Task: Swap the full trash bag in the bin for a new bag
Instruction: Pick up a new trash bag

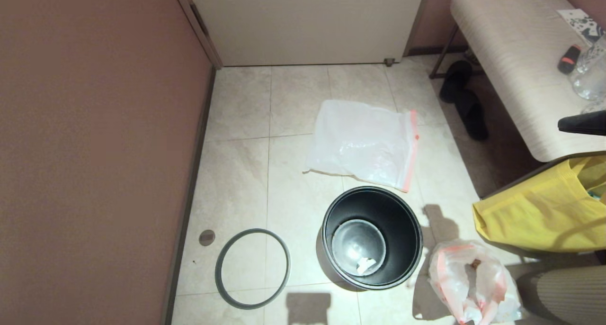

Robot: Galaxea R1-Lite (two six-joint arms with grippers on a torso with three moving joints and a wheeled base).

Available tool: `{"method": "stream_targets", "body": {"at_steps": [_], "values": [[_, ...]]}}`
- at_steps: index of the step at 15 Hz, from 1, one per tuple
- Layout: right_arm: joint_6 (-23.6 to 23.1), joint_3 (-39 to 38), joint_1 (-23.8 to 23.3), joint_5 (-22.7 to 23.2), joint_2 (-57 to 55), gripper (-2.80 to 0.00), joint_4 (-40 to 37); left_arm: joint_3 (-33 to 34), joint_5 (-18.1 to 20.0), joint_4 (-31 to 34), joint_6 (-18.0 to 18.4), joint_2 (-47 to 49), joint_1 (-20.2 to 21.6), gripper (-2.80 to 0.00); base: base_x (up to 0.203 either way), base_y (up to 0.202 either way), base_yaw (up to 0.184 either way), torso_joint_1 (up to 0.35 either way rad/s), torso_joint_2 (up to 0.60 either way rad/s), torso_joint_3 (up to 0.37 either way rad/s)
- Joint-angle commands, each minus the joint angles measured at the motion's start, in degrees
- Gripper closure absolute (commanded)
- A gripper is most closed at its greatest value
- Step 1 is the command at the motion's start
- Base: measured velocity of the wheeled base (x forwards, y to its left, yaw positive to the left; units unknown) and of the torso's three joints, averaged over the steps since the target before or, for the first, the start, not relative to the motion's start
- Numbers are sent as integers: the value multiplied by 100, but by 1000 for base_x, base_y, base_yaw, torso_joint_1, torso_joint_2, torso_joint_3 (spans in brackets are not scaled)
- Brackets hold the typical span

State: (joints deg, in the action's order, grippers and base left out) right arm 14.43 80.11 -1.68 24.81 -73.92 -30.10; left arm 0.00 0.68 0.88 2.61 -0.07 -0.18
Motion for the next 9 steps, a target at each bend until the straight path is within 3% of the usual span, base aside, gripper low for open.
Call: {"method": "stream_targets", "body": {"at_steps": [1, 5, 9], "values": [[84, 392, 326, -449, -4, 0, -314, 0, 2, 0, 3, 7, 1, 0, 0, 0, 0, 0, 0, 0], [252, 1561, 759, -1432, -50, 0, -1333, 0, 2, 0, 0, 7, 1, 0, 0, 0, 0, 0, 0, 0], [261, 2611, 884, -2194, -78, 0, -2267, 0, 2, 0, 3, 7, 1, 0, 0, 0, 0, 0, 0, 0]]}}
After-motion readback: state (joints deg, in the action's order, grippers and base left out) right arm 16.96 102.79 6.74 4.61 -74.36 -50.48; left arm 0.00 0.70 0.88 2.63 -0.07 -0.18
